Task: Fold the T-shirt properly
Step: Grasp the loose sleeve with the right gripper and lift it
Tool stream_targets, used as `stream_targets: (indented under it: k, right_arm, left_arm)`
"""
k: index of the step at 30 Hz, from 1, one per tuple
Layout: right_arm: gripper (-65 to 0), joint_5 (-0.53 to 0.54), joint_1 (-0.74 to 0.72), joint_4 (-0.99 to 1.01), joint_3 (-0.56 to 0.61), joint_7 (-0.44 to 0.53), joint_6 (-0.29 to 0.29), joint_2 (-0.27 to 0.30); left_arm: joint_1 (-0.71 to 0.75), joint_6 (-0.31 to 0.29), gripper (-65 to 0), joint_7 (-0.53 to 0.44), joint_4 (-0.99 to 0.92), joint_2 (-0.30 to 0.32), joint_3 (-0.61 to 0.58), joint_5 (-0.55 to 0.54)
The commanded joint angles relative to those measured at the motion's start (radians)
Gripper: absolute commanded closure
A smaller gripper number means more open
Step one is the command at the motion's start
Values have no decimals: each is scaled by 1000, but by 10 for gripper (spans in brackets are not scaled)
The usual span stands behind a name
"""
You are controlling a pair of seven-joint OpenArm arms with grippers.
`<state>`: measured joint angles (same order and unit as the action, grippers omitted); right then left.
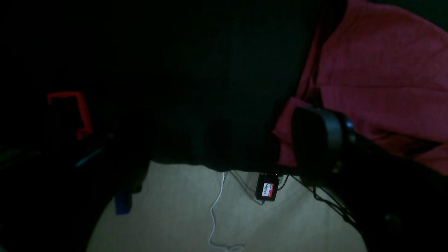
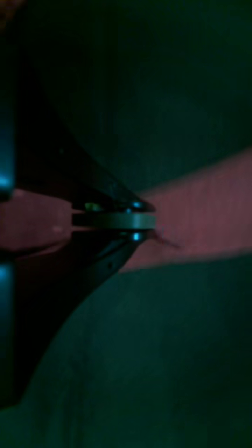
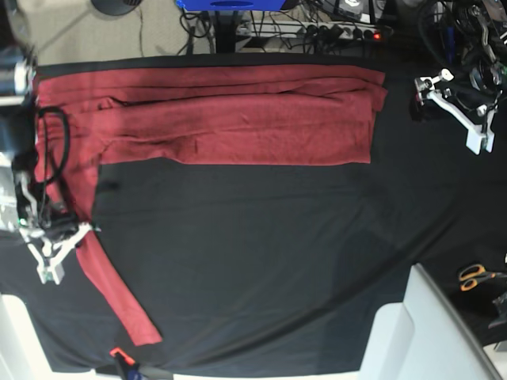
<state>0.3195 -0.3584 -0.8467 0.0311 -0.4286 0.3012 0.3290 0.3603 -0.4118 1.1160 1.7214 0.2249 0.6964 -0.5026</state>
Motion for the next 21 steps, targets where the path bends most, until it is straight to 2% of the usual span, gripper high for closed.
stream_targets:
  k: [1,5,11,14,21]
  right_arm:
    - [0,0,8,-89,-36,-29,-4,8]
    - [0,-3,134,-365,-164,-221,-4,-54]
    - [0,-3,312,-676,-228,-378,-4,-136]
    - [0,-3,393,-774,-228,-410,-4,-170]
    - [0,-3,574,-916,-228,-411,-4,-232]
  left_arm:
    - [0,0,-587,-9,13,18,7,-8]
    - [-2,0,-587,-12,13,18,6,-6]
    - [-17,0,-587,-11,12,18,1,-3]
    - [-25,0,-587,-9,-13,21,1,-8]
    - [-25,0,-587,-14,-37,24,1,-8]
